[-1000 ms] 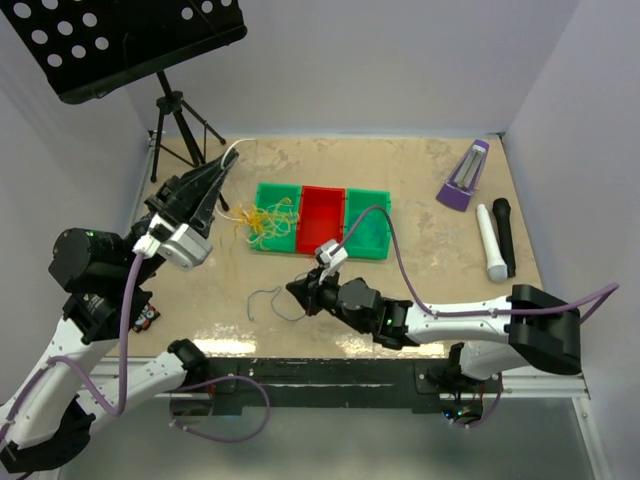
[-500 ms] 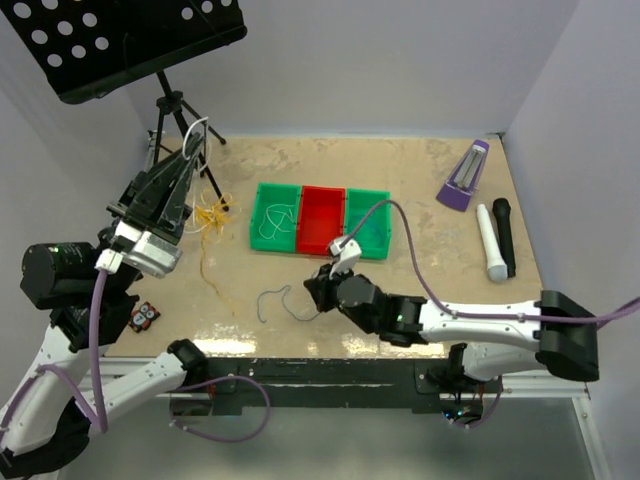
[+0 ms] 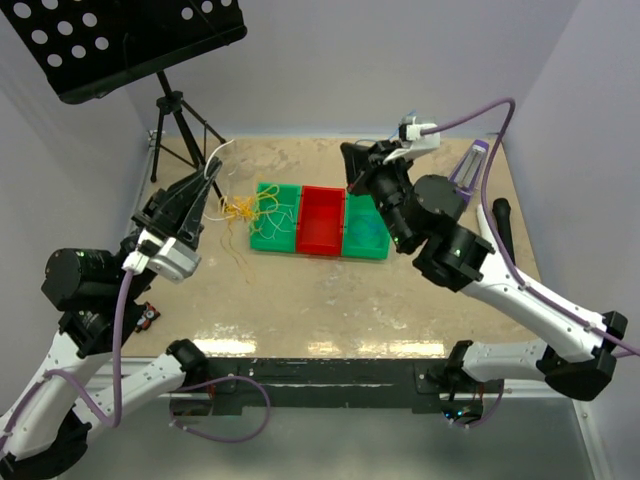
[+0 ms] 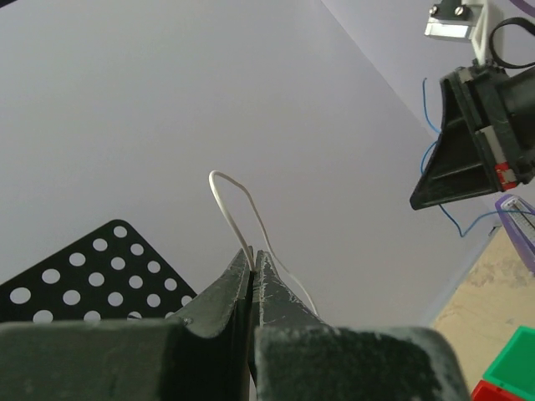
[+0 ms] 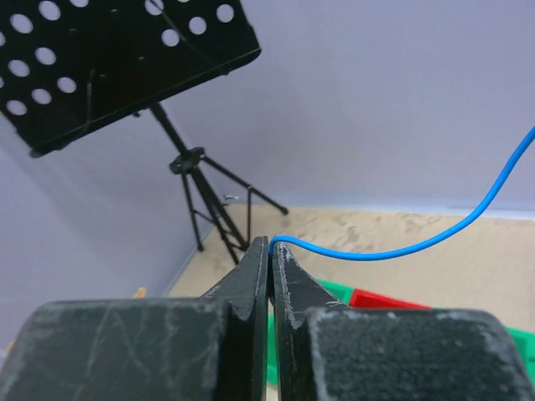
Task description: Untangle the cables
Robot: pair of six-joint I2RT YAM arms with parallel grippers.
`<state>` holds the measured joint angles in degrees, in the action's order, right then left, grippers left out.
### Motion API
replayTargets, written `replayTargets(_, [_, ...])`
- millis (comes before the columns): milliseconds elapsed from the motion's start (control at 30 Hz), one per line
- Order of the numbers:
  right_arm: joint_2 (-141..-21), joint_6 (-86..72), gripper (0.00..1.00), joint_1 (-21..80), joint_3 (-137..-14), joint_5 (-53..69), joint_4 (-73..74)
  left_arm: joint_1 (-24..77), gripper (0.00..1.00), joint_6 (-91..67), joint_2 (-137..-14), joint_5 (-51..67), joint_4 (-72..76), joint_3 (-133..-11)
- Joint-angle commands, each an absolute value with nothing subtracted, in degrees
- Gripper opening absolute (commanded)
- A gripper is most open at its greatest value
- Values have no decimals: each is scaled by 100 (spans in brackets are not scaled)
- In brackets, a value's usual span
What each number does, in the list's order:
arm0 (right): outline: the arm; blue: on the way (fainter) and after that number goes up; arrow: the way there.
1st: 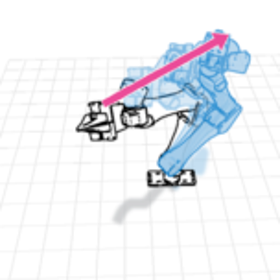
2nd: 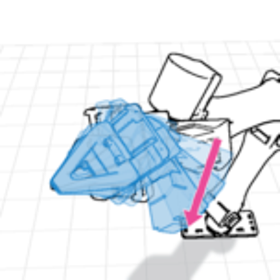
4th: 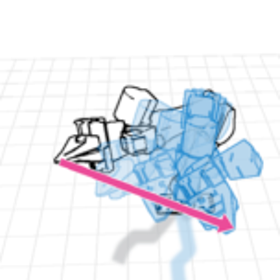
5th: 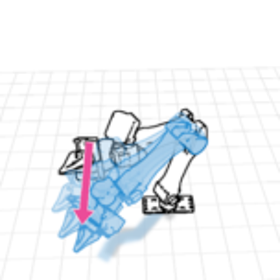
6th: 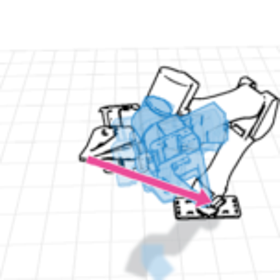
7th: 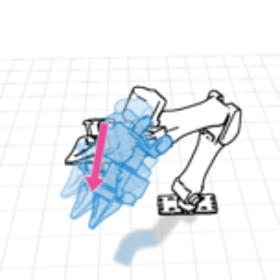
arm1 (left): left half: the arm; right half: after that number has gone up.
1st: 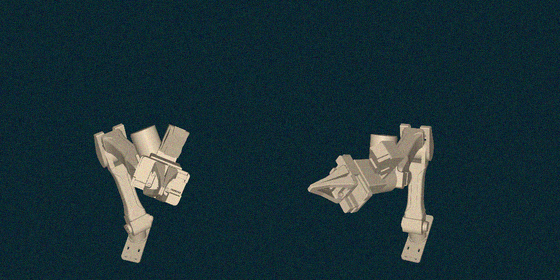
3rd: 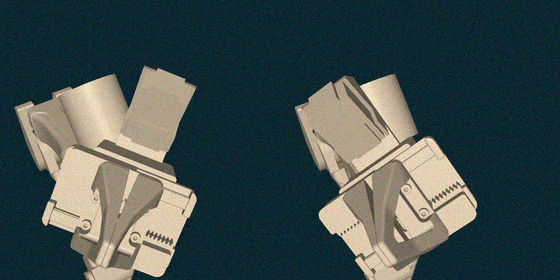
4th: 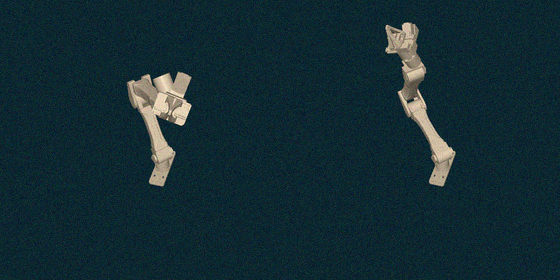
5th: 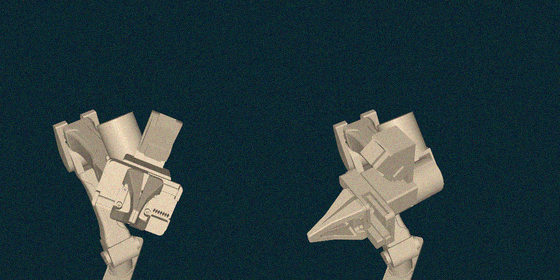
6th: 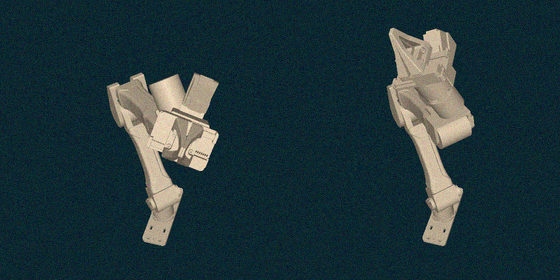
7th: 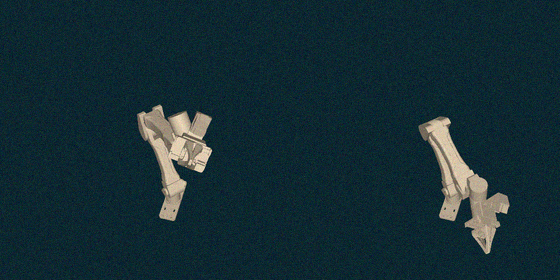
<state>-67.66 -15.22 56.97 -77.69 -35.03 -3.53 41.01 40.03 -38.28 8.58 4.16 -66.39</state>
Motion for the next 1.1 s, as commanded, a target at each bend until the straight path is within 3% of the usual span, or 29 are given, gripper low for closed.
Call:
replayTargets(0, [-7110, -766, 0, 5274, -8165, -3524, -237, 4104, 0, 3701, -3718, 800, 422, -6557])
replayTargets(600, [-8024, -536, 0, 4123, -7831, -3164, -940, 4104, 0, 3568, -3718, 1090, 211, -6539])
replayTargets(1067, [-8964, -1573, 0, 3437, -6856, -2383, -1011, 4104, 0, 3524, -3753, 1151, 264, -6557])
